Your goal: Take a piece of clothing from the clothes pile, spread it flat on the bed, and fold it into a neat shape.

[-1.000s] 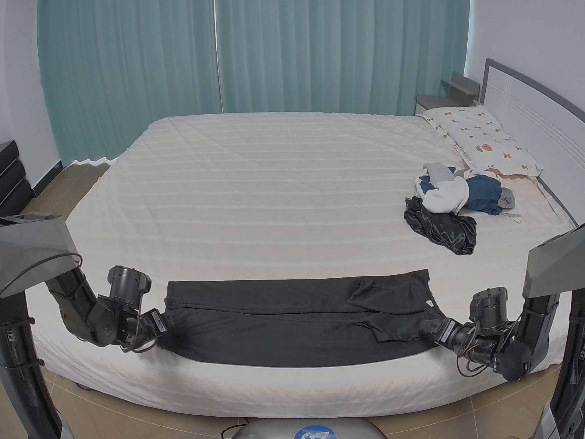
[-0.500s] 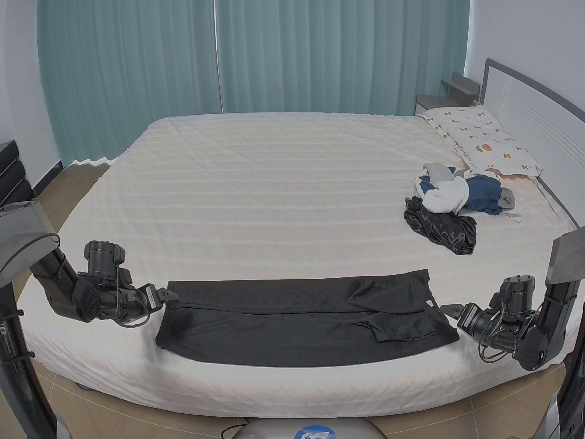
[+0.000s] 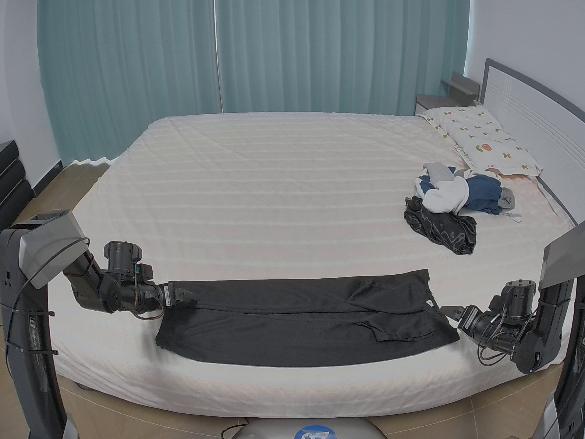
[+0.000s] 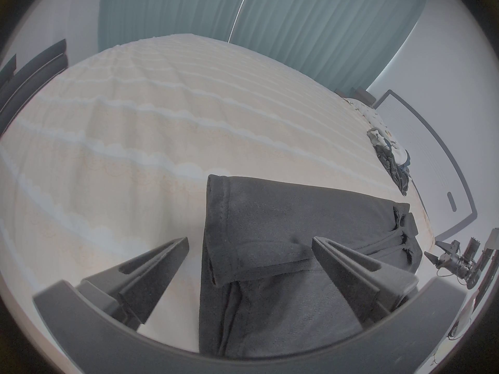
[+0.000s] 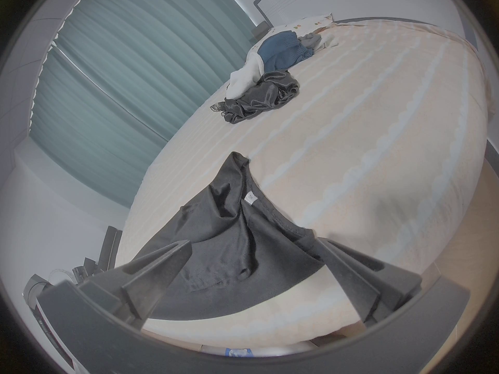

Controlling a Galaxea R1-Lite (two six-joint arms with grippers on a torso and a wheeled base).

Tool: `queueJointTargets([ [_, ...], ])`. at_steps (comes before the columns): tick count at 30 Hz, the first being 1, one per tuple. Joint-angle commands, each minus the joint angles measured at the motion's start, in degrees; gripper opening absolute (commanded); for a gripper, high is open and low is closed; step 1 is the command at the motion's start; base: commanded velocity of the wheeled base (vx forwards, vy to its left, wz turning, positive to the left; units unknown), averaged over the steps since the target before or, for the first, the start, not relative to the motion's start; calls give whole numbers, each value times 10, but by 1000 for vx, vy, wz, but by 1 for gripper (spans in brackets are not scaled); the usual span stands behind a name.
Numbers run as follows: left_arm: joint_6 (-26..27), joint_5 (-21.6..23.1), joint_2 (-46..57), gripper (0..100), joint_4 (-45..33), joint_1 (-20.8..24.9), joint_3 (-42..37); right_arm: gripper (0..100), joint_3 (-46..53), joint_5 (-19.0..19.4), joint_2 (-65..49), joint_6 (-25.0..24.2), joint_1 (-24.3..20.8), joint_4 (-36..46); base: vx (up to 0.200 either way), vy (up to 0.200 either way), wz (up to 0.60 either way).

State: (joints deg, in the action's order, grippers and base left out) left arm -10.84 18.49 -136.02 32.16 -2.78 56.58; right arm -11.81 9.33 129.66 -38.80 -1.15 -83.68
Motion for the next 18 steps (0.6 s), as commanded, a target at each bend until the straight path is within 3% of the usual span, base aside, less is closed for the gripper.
queueJointTargets([
  [1,0,15,-28,100,4,-3,10,100,3,4,13,0,2,-1,0,0,0],
  [5,1,44,-25,100,4,-2,6,100,4,5,12,0,0,-1,0,0,0],
  [16,2,46,-22,100,7,0,4,100,7,6,14,-1,-2,-9,0,0,0],
  [17,4,46,-20,0,7,1,4,100,7,6,14,-1,-2,-11,0,0,0],
  [18,5,46,-19,0,7,1,4,100,7,6,14,-1,-2,-11,0,0,0],
])
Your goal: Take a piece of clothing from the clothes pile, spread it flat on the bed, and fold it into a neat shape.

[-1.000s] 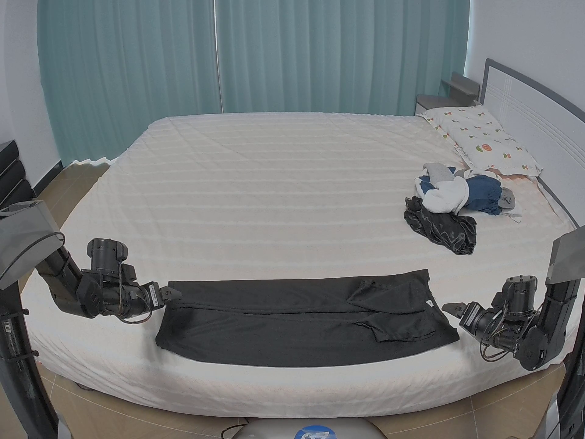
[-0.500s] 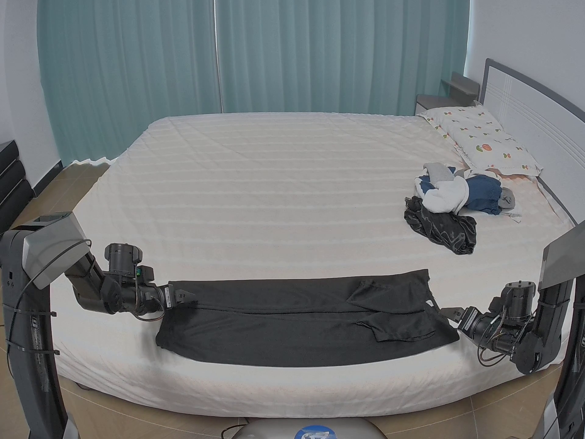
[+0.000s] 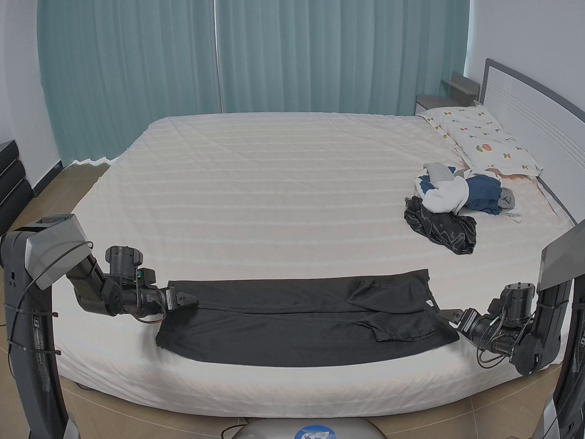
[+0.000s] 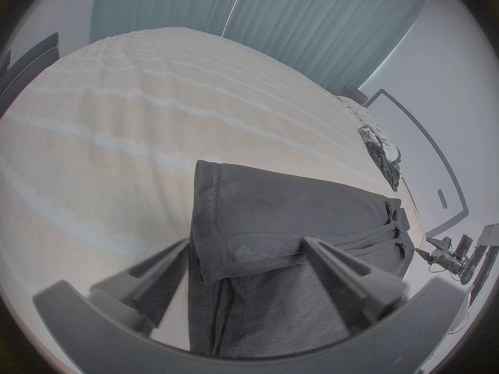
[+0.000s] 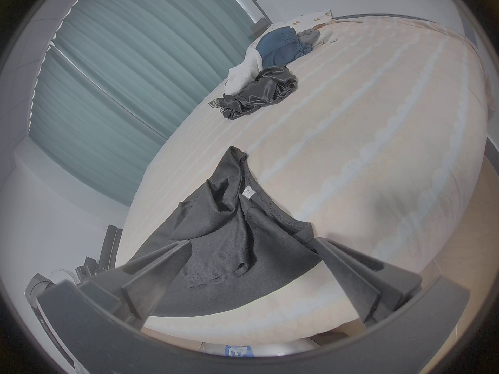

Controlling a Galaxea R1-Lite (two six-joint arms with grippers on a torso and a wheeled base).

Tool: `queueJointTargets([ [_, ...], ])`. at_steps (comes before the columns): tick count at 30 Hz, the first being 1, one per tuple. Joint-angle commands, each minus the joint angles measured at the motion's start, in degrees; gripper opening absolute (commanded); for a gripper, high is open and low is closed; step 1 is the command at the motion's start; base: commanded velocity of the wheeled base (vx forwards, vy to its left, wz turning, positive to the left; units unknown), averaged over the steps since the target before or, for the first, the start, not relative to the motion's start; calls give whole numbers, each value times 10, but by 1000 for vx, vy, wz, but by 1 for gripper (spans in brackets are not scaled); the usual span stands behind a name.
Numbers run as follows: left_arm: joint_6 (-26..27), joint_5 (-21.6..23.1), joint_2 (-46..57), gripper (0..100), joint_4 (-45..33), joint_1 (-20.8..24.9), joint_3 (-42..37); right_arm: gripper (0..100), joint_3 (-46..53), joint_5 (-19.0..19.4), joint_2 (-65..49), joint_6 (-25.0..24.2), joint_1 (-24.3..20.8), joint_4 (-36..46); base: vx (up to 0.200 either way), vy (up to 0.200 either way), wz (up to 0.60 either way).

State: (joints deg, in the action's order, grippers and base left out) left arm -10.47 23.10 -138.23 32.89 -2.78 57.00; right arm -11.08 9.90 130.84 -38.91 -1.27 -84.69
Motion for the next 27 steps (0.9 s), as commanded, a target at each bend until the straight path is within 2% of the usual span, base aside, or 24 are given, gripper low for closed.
queueJointTargets([
  [1,5,0,3,0,0,1,-1,100,1,0,2,0,-1,-1,0,0,0],
  [27,11,-10,58,0,-8,-45,-26,100,5,0,-1,-6,4,-3,0,0,0],
])
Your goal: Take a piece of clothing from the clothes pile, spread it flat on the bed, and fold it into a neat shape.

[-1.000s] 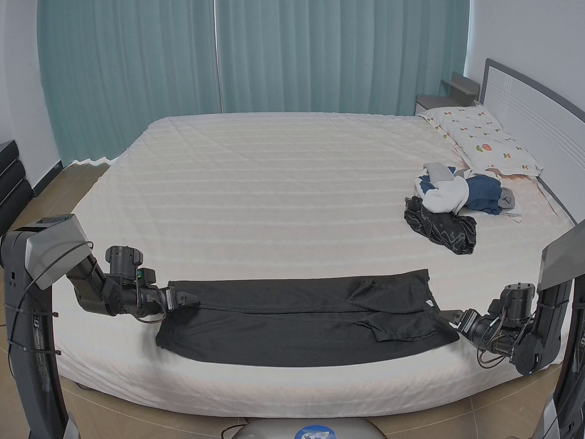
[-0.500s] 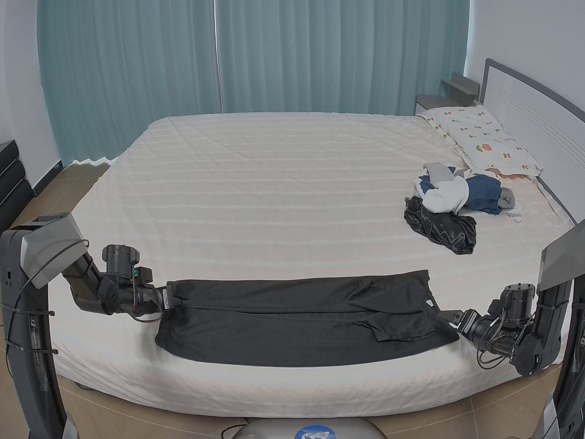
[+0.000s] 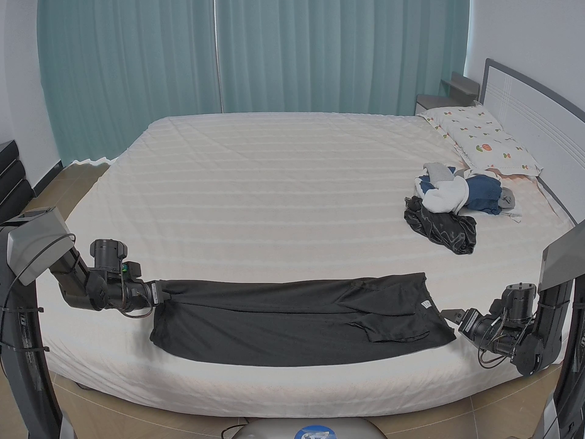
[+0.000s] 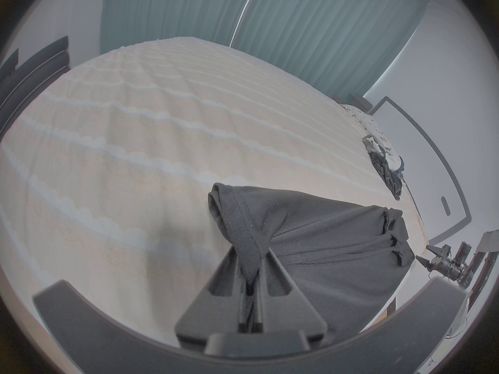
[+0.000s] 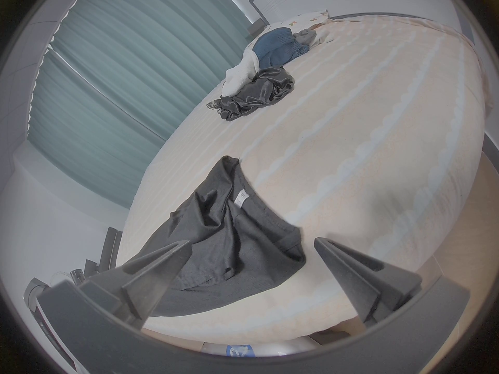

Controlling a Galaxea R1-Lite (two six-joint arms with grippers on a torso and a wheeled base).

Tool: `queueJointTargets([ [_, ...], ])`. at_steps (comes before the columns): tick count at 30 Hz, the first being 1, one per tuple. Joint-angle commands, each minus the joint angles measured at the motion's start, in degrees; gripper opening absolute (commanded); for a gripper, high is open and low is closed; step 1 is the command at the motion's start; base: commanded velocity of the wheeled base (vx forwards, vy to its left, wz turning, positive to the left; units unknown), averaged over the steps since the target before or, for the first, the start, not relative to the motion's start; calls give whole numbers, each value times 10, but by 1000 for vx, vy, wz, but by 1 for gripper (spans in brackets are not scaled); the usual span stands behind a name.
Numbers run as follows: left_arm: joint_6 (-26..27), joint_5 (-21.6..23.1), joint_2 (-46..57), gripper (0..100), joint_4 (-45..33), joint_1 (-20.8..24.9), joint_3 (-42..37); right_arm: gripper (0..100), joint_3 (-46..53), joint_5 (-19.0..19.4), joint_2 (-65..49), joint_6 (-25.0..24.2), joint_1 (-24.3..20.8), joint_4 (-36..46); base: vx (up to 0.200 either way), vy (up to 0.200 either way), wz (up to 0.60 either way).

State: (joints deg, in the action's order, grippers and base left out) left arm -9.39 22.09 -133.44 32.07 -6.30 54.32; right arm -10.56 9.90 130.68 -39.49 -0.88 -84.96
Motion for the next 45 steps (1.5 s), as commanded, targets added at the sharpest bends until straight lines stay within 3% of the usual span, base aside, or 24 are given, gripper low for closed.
queueJointTargets([
  [1,0,1,12,0,0,-16,2,100,-1,0,-1,-1,1,-1,0,0,0],
  [6,2,2,15,0,-4,-33,5,100,-4,0,-3,-2,14,-1,0,0,0],
  [18,4,36,41,0,-100,-89,52,100,-8,1,-3,-2,21,-1,0,0,0],
  [24,4,37,34,0,-131,-86,65,100,-8,10,-3,-2,25,-1,0,0,0],
  [33,3,37,33,0,-130,-78,62,100,-8,12,-3,-3,28,-1,-156,0,0],
  [40,-1,37,32,0,-126,-78,69,100,-9,13,-3,-3,28,-1,0,0,0],
  [45,-34,30,32,0,-126,-63,83,100,-10,13,-3,-3,28,-1,0,0,0],
])
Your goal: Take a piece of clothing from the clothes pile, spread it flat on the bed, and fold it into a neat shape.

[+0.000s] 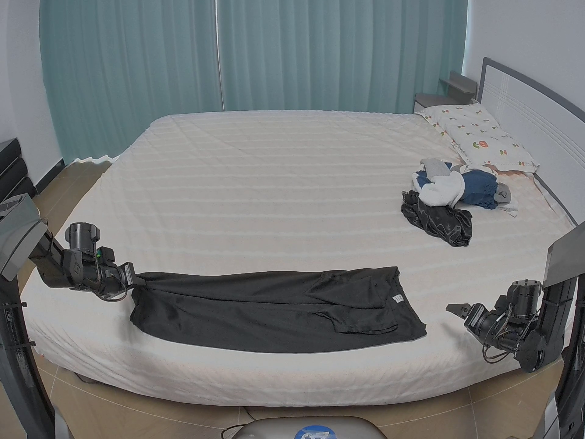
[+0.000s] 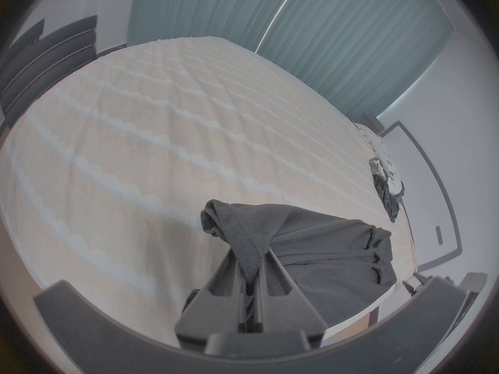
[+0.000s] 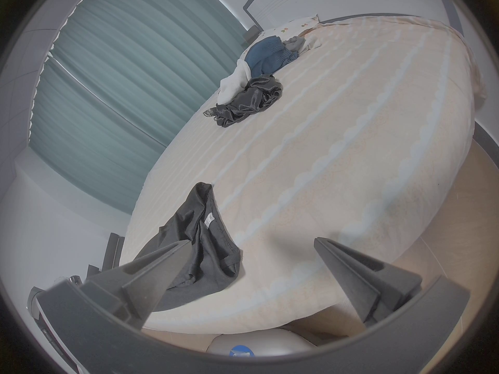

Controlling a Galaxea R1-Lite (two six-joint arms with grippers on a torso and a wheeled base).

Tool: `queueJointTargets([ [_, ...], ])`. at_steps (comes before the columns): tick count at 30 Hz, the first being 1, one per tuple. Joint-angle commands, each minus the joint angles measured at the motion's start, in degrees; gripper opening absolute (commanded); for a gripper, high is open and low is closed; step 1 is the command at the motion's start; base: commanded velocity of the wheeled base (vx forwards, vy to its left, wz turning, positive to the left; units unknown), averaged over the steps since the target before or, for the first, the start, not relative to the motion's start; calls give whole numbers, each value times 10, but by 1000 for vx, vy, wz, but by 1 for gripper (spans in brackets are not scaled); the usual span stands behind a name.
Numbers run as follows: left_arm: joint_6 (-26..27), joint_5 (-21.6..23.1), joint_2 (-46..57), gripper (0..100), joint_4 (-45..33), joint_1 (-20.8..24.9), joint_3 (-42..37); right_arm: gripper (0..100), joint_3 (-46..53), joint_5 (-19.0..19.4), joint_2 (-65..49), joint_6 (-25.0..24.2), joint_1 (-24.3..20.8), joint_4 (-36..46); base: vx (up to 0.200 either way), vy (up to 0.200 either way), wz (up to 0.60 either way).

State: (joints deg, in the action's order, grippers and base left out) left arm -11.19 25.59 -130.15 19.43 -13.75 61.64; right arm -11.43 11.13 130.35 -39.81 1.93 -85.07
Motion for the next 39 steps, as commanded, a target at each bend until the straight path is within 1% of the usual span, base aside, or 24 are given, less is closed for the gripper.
queueJointTargets([
  [1,-29,-5,-1,0,1,18,13,100,0,0,1,0,0,0,0,0,0],
  [3,-59,-6,3,0,0,30,18,100,-1,0,1,0,0,0,0,-100,0],
  [5,-75,-6,7,0,-1,36,18,100,0,0,0,0,0,0,0,-200,0],
  [10,-81,-7,10,0,-6,51,14,100,0,0,0,0,0,0,0,-200,0],
  [13,-88,-33,16,0,-7,70,12,100,0,0,0,0,-1,0,0,-200,0],
  [16,-113,-61,24,0,-9,90,12,100,0,0,0,0,-1,0,0,-200,0],
  [20,-137,-74,29,0,-10,119,12,100,0,0,1,0,-2,0,0,-200,0],
  [22,-139,-77,30,0,-12,126,12,100,0,0,1,0,-2,0,0,-200,0],
  [24,-149,-99,34,0,-31,146,17,100,0,0,2,0,-3,0,0,-200,0],
  [26,-153,-106,35,0,-36,152,18,100,0,0,1,0,-3,0,0,-200,0],
  [27,-168,-121,41,0,-48,169,22,100,0,0,1,0,-3,0,0,-200,0],
  [28,-172,-124,42,0,-50,175,23,100,-1,0,1,0,-3,0,0,-200,0],
  [31,-193,-145,41,0,-65,199,42,100,0,0,2,0,-3,0,0,-200,0],
  [33,-201,-166,38,0,-91,215,63,100,0,0,1,0,-3,0,0,-200,0],
  [34,-201,-166,38,0,-91,215,63,100,0,0,1,0,-3,0,0,-200,0],
  [35,-206,-179,36,0,-121,228,84,100,0,0,1,0,-3,0,0,-200,0],
  [36,-211,-182,35,0,-142,236,98,100,1,0,2,0,-3,0,0,-200,0],
  [39,-227,-186,33,0,-178,255,127,100,1,0,3,0,-3,0,0,-200,0],
])
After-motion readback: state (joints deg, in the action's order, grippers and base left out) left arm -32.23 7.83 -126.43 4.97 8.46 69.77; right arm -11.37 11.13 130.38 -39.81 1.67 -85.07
